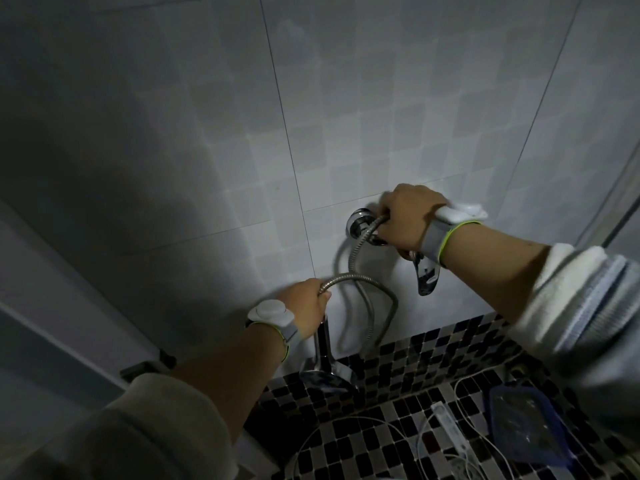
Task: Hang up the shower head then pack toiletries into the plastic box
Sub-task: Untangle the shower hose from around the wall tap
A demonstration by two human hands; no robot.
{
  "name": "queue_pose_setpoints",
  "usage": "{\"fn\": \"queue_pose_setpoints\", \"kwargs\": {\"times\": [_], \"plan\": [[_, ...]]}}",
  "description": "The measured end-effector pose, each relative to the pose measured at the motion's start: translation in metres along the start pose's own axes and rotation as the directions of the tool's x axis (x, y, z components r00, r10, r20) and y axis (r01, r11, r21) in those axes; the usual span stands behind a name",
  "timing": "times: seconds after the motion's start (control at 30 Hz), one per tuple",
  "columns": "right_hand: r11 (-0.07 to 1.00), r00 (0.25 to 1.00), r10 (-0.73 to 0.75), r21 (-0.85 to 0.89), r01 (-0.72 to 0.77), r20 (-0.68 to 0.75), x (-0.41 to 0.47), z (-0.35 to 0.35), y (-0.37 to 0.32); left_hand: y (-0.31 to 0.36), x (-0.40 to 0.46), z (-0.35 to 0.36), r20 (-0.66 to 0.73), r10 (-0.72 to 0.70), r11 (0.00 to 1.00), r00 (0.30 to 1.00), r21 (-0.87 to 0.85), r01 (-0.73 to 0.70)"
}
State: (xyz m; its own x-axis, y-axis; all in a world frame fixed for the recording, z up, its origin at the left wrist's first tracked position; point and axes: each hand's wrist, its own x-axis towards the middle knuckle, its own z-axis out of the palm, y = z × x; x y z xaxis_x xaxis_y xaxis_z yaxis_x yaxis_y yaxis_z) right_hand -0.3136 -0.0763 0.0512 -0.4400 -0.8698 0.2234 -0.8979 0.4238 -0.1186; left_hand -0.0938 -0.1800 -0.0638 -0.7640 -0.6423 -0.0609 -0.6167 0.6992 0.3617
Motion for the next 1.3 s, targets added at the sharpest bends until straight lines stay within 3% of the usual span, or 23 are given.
{"fn": "queue_pose_setpoints", "kwargs": {"times": [0.27,0.43,0.53,0.77,0.9,1.0,1.07,1.17,1.3], "plan": [[0.924,0.970,0.164,0.371,-0.087,-0.181,-0.006,-0.013,0.023,0.005,-0.001,0.004,0.011,0.021,1.000,1.000,-0.007,-0.021],[0.844,0.951,0.278,0.508,-0.173,-0.138,-0.039,0.003,0.039,0.014,-0.003,0.002,0.046,0.037,0.999,0.998,0.007,-0.037],[0.835,0.955,0.284,0.512,-0.201,-0.088,-0.063,0.026,0.040,0.018,-0.002,0.005,0.061,0.070,0.997,0.996,0.025,-0.072],[0.844,0.900,0.390,0.466,-0.266,-0.192,-0.122,0.072,0.034,0.026,-0.003,0.020,0.155,0.143,0.989,0.978,0.017,-0.147],[0.917,0.978,0.204,0.358,-0.174,-0.046,-0.162,0.102,0.027,0.036,-0.008,0.034,0.220,0.177,0.984,0.959,-0.009,-0.179],[0.962,0.995,-0.059,0.271,0.034,0.084,-0.191,0.125,0.019,0.052,-0.011,0.046,0.272,0.171,0.984,0.947,0.006,-0.180],[0.951,0.962,-0.256,0.203,0.232,0.101,-0.201,0.136,0.019,0.065,-0.009,0.057,0.275,0.162,0.986,0.948,0.001,-0.169],[0.861,0.855,-0.509,0.057,0.506,0.096,-0.207,0.150,0.026,0.088,-0.004,0.064,0.275,0.150,0.989,0.950,-0.035,-0.146],[0.733,0.738,-0.674,-0.111,0.672,0.017,-0.212,0.170,0.050,0.122,0.010,0.071,0.297,0.057,0.996,0.953,-0.077,-0.036]]}}
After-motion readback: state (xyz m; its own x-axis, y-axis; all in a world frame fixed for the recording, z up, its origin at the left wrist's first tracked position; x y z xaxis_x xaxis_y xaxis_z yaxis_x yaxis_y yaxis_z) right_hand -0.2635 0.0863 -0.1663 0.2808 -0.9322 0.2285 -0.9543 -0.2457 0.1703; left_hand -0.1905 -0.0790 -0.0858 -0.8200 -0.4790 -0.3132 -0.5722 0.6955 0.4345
